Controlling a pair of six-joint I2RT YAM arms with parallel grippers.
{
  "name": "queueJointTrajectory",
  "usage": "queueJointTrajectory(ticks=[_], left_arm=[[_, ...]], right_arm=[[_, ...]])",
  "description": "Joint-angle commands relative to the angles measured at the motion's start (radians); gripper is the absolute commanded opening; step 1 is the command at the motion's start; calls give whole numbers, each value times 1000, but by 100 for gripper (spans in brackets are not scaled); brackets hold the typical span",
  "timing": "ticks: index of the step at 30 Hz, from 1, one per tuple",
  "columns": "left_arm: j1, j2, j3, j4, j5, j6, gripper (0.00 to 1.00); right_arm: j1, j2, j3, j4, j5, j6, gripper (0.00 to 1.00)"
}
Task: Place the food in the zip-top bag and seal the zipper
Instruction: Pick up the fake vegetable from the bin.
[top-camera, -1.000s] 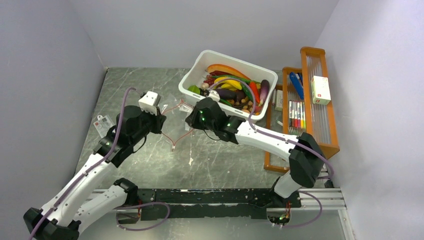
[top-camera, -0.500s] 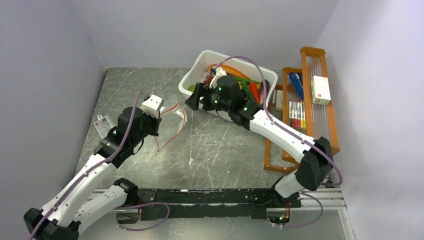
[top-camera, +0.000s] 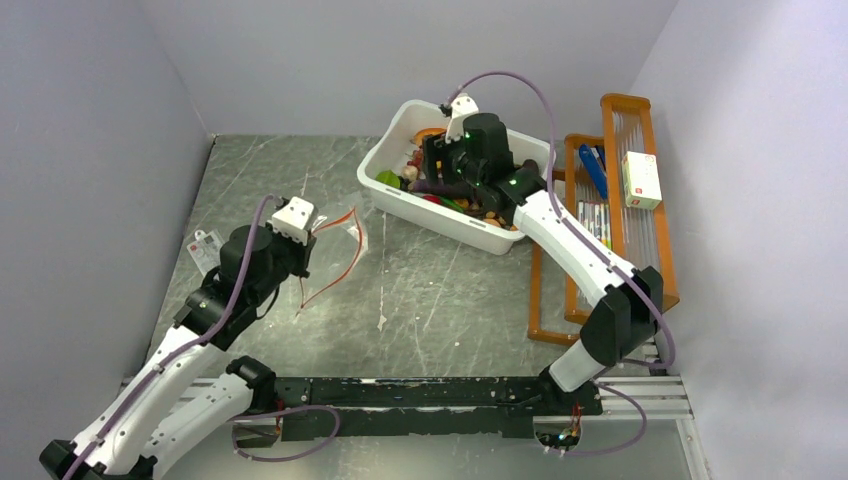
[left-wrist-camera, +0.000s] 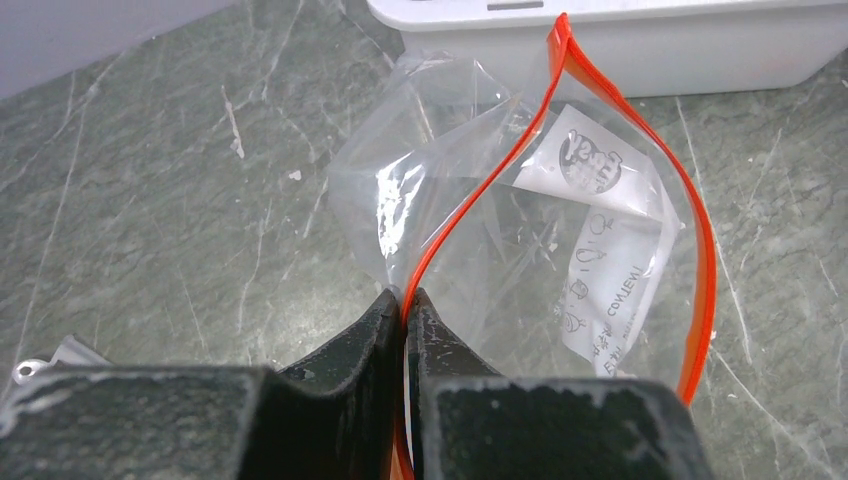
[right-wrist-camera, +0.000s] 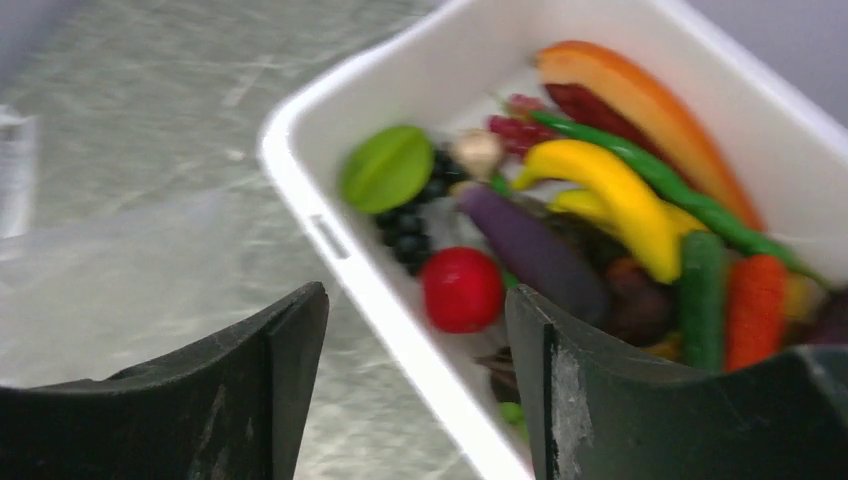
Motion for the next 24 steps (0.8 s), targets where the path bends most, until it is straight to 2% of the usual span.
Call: queueJointTrajectory(ticks=[1,2,4,9,11,15,19,24], left_arm=[[-2,-11,-5,31,-3,14,7],[-2,-6,-2,26,-3,12,7],[-2,7,3,17,6,10,7],[-2,16,4,14,17,11,7],[-2,13,2,19,20,13,7],[-3,12,1,21,33,17,7],[-1,19,3,19,32,18,7],[-2,21,4,18,29,19,7]], right_arm=[[-26,55,38,-55,187,-279,58],[-37,77,50,-62,222,-302,51],[-67,122,80,-73,256,-330,46],[-150,265,162,-122,360,-338,47],[-180,317,191,-142,387,-335,44],[-232,399,246,-196,416,-344,39],[-269,456,319,-289,414,-299,39],[-285,509,312,-318,423,-273,39]])
